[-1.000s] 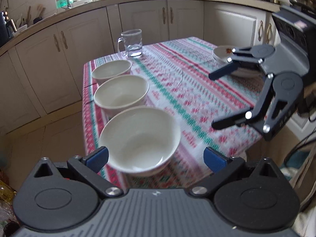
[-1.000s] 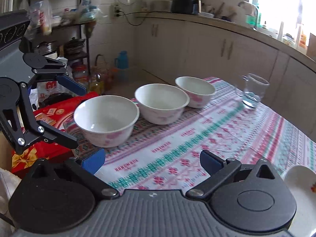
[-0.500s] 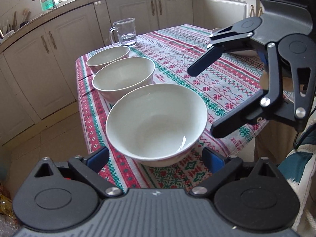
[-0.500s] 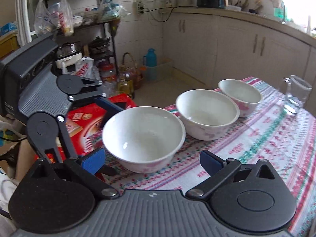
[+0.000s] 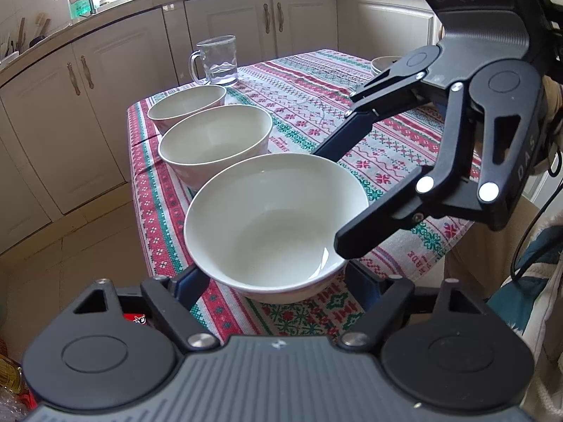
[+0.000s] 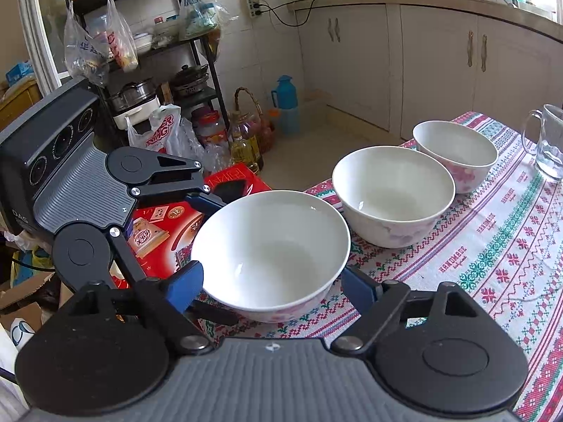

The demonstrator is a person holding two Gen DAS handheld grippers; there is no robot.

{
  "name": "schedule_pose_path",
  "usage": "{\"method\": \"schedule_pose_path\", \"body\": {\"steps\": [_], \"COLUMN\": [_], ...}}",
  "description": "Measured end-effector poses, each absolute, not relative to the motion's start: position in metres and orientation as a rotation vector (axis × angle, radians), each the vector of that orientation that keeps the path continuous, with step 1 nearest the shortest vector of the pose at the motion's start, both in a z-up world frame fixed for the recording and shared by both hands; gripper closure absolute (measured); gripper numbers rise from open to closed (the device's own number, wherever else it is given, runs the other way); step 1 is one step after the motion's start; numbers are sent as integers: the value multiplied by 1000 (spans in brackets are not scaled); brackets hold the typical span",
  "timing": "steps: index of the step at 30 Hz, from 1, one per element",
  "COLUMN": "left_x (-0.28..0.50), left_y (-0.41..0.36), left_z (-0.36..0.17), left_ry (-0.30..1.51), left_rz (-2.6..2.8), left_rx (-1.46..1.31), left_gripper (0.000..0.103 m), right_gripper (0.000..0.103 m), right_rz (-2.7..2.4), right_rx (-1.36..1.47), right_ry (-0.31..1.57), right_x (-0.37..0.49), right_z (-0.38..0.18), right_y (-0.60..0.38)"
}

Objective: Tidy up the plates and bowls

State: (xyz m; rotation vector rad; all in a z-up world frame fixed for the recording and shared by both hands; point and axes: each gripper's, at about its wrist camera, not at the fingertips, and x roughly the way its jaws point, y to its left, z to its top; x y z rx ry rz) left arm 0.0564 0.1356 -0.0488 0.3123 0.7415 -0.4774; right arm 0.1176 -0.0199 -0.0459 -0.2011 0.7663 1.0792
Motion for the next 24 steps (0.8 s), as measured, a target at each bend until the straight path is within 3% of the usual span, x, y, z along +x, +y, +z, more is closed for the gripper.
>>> {"method": "schedule_pose_path", "body": {"steps": [9, 13, 19, 24], "left_x": [57, 56, 54, 53], "left_y": [138, 137, 137, 137], "left_z": [-49, -50, -50, -50], "left_ry": [734, 727, 719, 714], "left_rz": [-481, -482, -484, -486], "left_rx": [312, 323, 324, 326], "left_gripper": [20, 20, 19, 20], "right_gripper": [15, 23, 24, 34], "right_rz": [1079, 1052, 984, 992], "right_rx": [-144, -123, -153, -150], "right_ry": [795, 806, 820, 830], "right_x": [124, 127, 135, 140], "right_z": [-45, -44, -46, -48], "right_y": [-22, -23, -15, -11]}}
